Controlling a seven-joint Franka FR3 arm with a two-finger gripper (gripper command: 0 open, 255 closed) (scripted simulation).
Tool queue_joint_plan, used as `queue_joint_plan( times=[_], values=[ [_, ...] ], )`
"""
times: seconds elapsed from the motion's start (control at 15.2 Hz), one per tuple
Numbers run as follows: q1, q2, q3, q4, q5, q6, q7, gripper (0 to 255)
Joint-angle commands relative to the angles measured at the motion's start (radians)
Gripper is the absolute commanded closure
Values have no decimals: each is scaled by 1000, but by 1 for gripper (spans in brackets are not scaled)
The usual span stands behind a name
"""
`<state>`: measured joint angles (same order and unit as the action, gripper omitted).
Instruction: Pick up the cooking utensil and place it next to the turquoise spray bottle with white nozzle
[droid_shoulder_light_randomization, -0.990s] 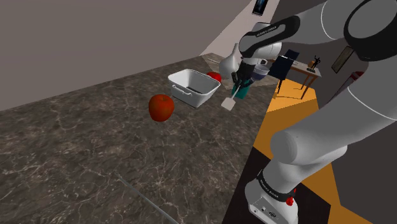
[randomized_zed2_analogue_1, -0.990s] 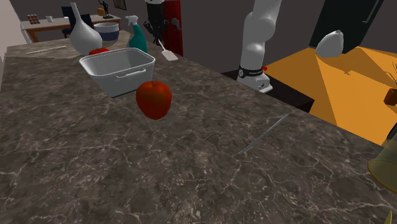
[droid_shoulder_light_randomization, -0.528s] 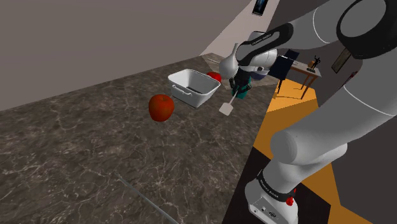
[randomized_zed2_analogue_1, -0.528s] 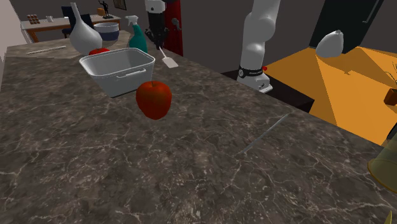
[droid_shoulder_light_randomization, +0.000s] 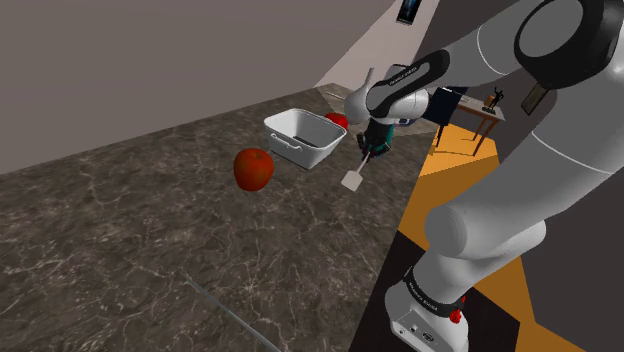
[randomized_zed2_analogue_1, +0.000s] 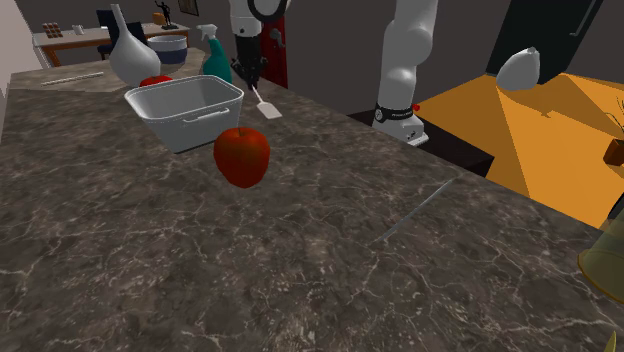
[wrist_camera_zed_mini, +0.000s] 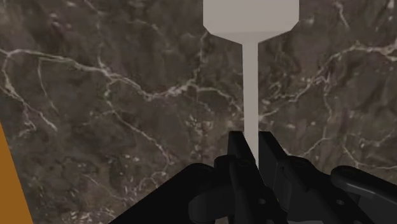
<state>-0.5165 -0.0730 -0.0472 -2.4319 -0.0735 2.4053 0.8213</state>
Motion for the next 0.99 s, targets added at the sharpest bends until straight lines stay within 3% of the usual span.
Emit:
queue_joint_plan(
  times=[0.0,0.46,0.92],
  values=[
    [0,22,0,-7,-1,30,2,255],
    [-1,105,-1,-33,-5,139,9,255],
    [-1,105,-1,-33,-5,139,9,255]
  ],
)
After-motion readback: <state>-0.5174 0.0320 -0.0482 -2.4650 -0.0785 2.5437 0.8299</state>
